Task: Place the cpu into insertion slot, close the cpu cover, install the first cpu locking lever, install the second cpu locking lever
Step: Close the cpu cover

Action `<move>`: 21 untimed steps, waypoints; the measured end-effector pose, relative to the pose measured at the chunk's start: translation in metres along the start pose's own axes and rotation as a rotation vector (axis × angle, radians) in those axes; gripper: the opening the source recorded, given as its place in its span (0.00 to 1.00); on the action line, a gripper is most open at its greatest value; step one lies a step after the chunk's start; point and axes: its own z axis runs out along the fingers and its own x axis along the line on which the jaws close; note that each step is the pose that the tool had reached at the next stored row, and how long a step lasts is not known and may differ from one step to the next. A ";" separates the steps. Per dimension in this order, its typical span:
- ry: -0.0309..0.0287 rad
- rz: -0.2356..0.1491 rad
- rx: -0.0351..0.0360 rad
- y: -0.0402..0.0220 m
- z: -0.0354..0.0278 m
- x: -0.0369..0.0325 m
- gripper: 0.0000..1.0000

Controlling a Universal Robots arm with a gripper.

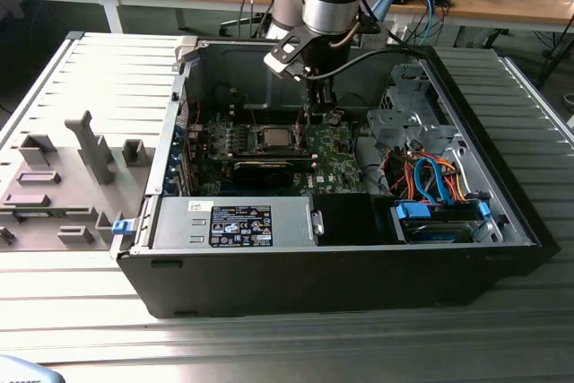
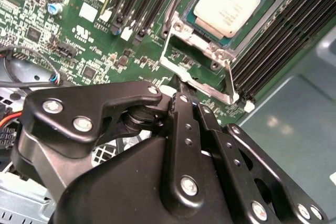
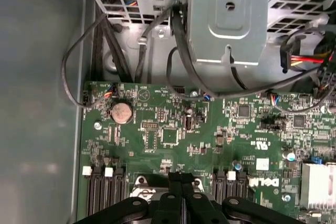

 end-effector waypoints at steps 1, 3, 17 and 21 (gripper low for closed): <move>0.0000 0.000 0.0000 -0.0012 0.0000 0.0001 0.11; 0.0000 0.000 -0.0001 -0.0031 0.0000 0.0002 0.11; 0.0032 -0.002 0.0519 -0.0108 0.0006 0.0008 0.11; 0.0032 -0.002 0.0519 -0.0122 0.0007 0.0009 0.11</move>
